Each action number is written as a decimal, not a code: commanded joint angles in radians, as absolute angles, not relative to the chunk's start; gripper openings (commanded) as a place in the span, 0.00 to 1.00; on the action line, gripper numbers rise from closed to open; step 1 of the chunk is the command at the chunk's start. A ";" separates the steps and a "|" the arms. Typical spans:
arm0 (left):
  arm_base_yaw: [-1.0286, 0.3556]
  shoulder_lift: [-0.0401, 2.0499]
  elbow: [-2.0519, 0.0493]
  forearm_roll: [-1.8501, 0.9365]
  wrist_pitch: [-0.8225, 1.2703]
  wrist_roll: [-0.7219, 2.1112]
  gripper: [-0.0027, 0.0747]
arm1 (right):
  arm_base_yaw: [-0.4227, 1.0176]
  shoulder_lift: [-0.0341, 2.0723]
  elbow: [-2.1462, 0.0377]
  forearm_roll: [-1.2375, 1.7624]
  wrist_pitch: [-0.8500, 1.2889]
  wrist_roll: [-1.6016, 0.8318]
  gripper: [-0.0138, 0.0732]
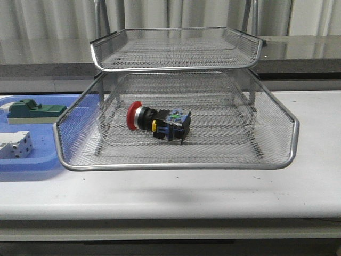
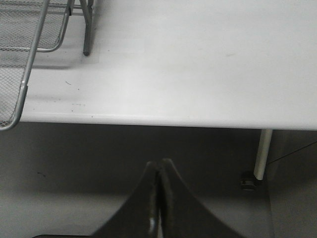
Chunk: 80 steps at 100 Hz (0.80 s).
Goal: Place button on rack with both arms
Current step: 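Withdraw the left gripper back above the tray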
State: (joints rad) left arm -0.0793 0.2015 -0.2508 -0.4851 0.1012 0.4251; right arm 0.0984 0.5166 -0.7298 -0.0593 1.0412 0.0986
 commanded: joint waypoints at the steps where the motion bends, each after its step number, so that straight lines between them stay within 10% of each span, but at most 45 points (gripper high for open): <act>1: -0.078 0.209 -0.278 -0.498 0.028 0.417 0.01 | 0.095 0.523 -0.763 -0.078 0.988 0.098 0.08; 80: -0.078 0.209 -0.278 -0.498 0.028 0.417 0.01 | 0.097 0.796 -0.763 0.341 0.894 0.007 0.08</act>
